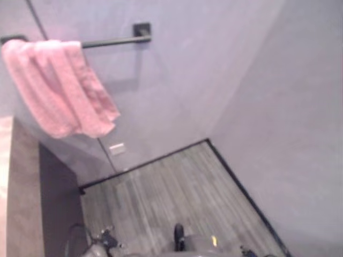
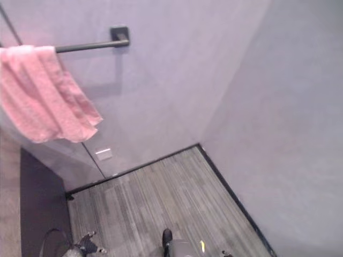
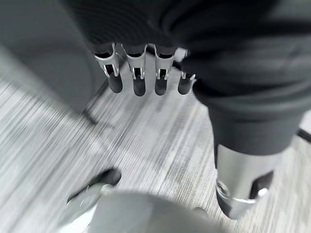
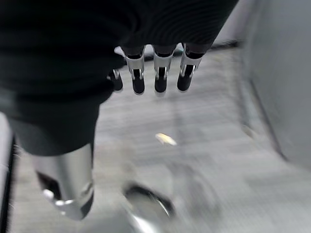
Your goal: Put brush and paste in cup on sink, flatten towel.
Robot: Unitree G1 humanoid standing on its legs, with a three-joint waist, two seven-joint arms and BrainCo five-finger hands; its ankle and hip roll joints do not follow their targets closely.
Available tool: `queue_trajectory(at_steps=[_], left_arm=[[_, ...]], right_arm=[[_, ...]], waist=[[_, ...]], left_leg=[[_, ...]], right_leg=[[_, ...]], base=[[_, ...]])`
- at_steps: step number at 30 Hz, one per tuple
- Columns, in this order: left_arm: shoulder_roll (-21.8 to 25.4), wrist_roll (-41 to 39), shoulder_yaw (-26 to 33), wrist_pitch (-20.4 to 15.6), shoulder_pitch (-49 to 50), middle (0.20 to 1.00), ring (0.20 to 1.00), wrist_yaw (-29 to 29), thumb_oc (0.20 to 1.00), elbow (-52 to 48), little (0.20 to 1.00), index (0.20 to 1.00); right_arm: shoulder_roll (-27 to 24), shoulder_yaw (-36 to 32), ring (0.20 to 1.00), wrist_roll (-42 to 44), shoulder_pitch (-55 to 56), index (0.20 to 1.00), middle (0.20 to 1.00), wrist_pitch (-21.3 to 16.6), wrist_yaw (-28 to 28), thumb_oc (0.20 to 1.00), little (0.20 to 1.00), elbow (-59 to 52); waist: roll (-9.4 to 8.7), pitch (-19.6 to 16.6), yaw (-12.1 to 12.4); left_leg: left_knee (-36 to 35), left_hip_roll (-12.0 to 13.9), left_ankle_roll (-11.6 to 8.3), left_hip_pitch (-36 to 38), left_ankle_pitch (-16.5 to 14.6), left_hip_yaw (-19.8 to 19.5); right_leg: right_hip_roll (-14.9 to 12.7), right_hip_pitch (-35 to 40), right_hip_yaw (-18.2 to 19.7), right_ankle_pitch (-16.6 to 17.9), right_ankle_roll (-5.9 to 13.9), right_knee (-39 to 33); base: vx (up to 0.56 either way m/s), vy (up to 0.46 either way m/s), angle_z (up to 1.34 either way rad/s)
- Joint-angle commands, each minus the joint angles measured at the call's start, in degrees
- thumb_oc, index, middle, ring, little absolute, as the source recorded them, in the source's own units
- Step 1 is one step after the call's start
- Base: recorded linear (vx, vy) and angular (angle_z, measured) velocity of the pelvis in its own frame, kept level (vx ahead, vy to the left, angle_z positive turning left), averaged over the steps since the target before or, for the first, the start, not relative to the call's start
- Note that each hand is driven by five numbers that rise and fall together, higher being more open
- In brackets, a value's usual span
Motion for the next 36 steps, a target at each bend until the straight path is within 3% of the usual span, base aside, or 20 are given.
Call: queue_trajectory(at_steps=[1, 3, 5, 6, 13, 25, 28, 30, 31, 34, 35, 36], left_arm=[[2.7, -1.18, 2.26, -0.44, -5.8, 1.0, 1.0, 2.0, 1.0, -1.47, 1.0, 1.0], [2.05, -1.39, 3.01, 0.13, -5.85, 1.0, 1.0, 1.83, 1.0, -0.91, 1.0, 1.0], [1.6, -0.56, 2.58, 0.26, -5.43, 1.0, 1.0, 1.63, 1.0, -0.97, 1.0, 1.0], [1.4, -0.38, 2.67, 0.42, -5.11, 1.0, 1.0, 1.57, 1.0, -1.13, 1.0, 1.0], [1.0, -1.02, 3.98, 0.53, -3.07, 1.0, 1.0, 1.67, 1.0, 0.13, 1.0, 1.0], [0.28, -1.8, 3.7, -0.08, -2.3, 1.0, 1.0, 1.46, 1.0, -0.41, 1.0, 1.0], [0.24, -2.13, 3.08, -0.26, -2.76, 1.0, 1.0, 1.4, 1.0, -0.91, 1.0, 1.0], [0.27, -2.03, 2.98, -0.17, -2.85, 1.0, 1.0, 1.34, 1.0, -1.02, 1.0, 1.0], [0.52, -2.07, 2.71, -0.16, -3.0, 1.0, 1.0, 1.44, 1.0, -1.14, 1.0, 1.0], [0.42, -2.23, 2.47, -0.08, -2.98, 1.0, 1.0, 1.22, 1.0, -1.04, 1.0, 1.0], [0.46, -2.1, 2.32, -0.2, -2.82, 1.0, 1.0, 0.98, 1.0, -0.9, 1.0, 1.0], [0.58, -1.93, 2.38, -0.19, -2.66, 1.0, 1.0, 0.93, 1.0, -0.45, 1.0, 1.0]], right_arm=[[-2.74, -0.1, 1.0, 5.72, 0.99, 1.0, 1.0, -1.59, -1.78, 1.0, 1.0, -2.5], [-3.19, -1.14, 1.0, 7.29, 1.91, 1.0, 1.0, -1.94, -1.98, 1.0, 1.0, -4.72], [-2.76, -0.1, 1.0, 5.77, 3.14, 1.0, 1.0, -1.67, -2.14, 1.0, 1.0, -4.66], [-2.28, 1.47, 1.0, 3.92, 3.65, 1.0, 1.0, -1.45, -2.28, 1.0, 1.0, -5.27], [-0.64, 2.96, 1.0, 1.63, 3.84, 1.0, 1.0, -1.34, -2.23, 1.0, 1.0, -4.19], [0.55, 2.61, 1.0, 0.39, 2.56, 1.0, 1.0, -0.56, -2.41, 1.0, 1.0, -2.81], [1.61, 2.2, 1.0, 0.97, 2.04, 1.0, 1.0, -0.28, -2.4, 1.0, 1.0, -2.02], [1.84, 2.12, 1.0, 1.37, 1.77, 1.0, 1.0, -0.22, -2.58, 1.0, 1.0, -2.14], [2.29, 2.54, 1.0, 1.87, 1.47, 1.0, 1.0, -0.46, -2.52, 1.0, 1.0, -3.07], [2.73, 3.45, 1.0, 2.17, 1.31, 1.0, 1.0, -0.71, -2.37, 1.0, 1.0, -3.99], [2.79, 4.1, 1.0, 2.3, 1.25, 1.0, 1.0, -0.98, -2.14, 1.0, 1.0, -4.41], [2.94, 4.18, 1.0, 2.76, 1.37, 1.0, 1.0, -1.1, -2.49, 1.0, 1.0, -4.8]], waist=[[-0.5, 1.34, -4.14], [0.4, 0.89, -6.63], [1.23, 0.18, -7.83], [1.65, 0.2, -8.15], [2.35, 0.0, -7.35], [3.19, 0.32, -5.94], [3.66, 1.62, -6.2], [3.68, 2.09, -6.33], [3.82, 3.12, -6.74], [4.0, 3.51, -7.12], [4.07, 3.46, -7.34], [4.32, 3.37, -6.86]], left_leg=[[-6.8, -3.77, 2.28, -1.43, 5.63, 11.96], [-8.3, -1.22, 0.84, -0.61, 6.22, 26.66], [-9.19, -0.53, -0.28, -1.31, 7.86, 35.86], [-8.99, -0.63, -1.13, -2.52, 9.27, 37.6], [-13.22, -3.29, 0.55, -0.66, 8.19, 32.09], [-13.41, -7.27, 4.38, 0.45, 3.94, 28.68], [-13.41, -9.09, 6.4, 1.56, 2.41, 26.74], [-13.41, -9.55, 6.88, 1.96, 2.17, 26.4], [-13.41, -9.92, 7.35, 2.68, 2.11, 25.9], [-13.41, -10.25, 7.52, 3.27, 1.94, 25.25], [-13.41, -10.09, 7.19, 3.35, 2.15, 24.91], [-13.41, -10.12, 6.94, 3.53, 2.01, 25.39]], right_leg=[[-2.28, 7.09, 0.16, 1.08, 4.04, -6.02], [-2.77, 8.7, -3.69, 0.36, 4.39, -7.34], [-2.92, 9.87, -8.0, 0.53, 4.22, -9.26], [-2.64, 10.23, -9.92, 0.32, 3.67, -9.76], [-3.46, 10.92, -9.97, 0.42, 4.36, -8.89], [-7.16, 10.01, -8.91, 2.33, 7.37, -5.33], [-10.28, 6.76, -8.48, 5.02, 8.58, 5.4], [-10.99, 5.44, -7.95, 6.01, 8.81, 8.72], [-11.17, 3.37, -6.42, 6.95, 8.81, 13.72], [-9.52, 1.9, -3.96, 5.64, 8.5, 16.47], [-6.93, 1.1, -2.6, 3.24, 7.61, 15.28], [-6.73, 1.33, -4.33, 2.1, 7.33, 11.86]], base=[[0.06, -0.286, 1.77], [0.03, -0.145, 0.99], [-0.02, -0.132, 1.32], [-0.04, -0.053, 1.75], [0.02, 0.078, 0.04], [0.02, 0.193, 0.0], [0.02, 0.282, 0.12], [0.01, 0.165, 0.44], [0.0, 0.1, 0.37], [0.04, 0.086, 0.16], [0.07, 0.016, 0.28], [0.1, 0.013, 0.32]])
